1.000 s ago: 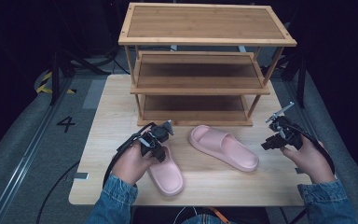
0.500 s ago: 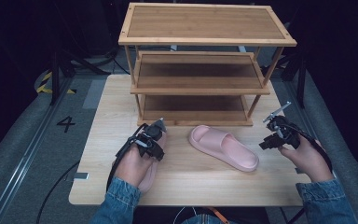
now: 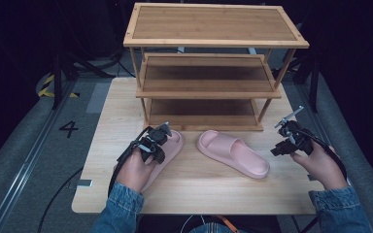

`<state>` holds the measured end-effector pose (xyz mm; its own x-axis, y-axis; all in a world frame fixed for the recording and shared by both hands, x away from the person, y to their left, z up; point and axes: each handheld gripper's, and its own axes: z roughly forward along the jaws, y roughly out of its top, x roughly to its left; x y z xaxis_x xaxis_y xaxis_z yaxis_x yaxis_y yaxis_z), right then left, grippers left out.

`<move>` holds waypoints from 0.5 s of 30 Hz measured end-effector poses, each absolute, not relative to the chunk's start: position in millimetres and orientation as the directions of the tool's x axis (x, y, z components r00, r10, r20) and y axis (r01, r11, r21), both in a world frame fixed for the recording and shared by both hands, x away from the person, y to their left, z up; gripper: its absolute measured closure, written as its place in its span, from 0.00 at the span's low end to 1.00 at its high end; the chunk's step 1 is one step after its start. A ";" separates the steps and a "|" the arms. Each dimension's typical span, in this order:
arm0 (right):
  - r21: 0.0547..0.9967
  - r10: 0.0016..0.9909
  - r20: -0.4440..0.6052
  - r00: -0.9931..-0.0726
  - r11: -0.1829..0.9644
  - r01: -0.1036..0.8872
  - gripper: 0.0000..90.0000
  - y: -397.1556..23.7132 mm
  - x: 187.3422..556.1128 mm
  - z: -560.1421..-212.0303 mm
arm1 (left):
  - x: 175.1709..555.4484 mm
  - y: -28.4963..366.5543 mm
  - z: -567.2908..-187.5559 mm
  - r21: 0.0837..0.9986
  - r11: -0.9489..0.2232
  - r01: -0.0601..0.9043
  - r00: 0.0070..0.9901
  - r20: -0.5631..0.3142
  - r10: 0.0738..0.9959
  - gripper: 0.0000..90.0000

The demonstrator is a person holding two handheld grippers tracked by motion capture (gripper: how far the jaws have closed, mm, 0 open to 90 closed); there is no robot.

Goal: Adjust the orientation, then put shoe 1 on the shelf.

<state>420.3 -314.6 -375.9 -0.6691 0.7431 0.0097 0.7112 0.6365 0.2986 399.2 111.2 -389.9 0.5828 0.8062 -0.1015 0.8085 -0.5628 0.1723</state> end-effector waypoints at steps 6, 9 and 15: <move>0.301 0.745 0.009 -0.667 0.634 0.712 0.71 -314.9 420.3 -375.6 | 392.2 109.9 -373.2 0.195 -0.601 0.775 0.623 -0.080 0.778 0.93; 0.299 0.744 0.011 -0.668 0.635 0.712 0.71 -314.7 420.2 -376.2 | 389.3 108.0 -365.1 0.204 -0.608 0.767 0.633 -0.091 0.768 0.93; 0.306 0.753 0.016 -0.657 0.622 0.721 0.71 -318.7 419.0 -374.2 | 385.2 106.3 -349.3 0.221 -0.629 0.745 0.659 -0.098 0.746 0.93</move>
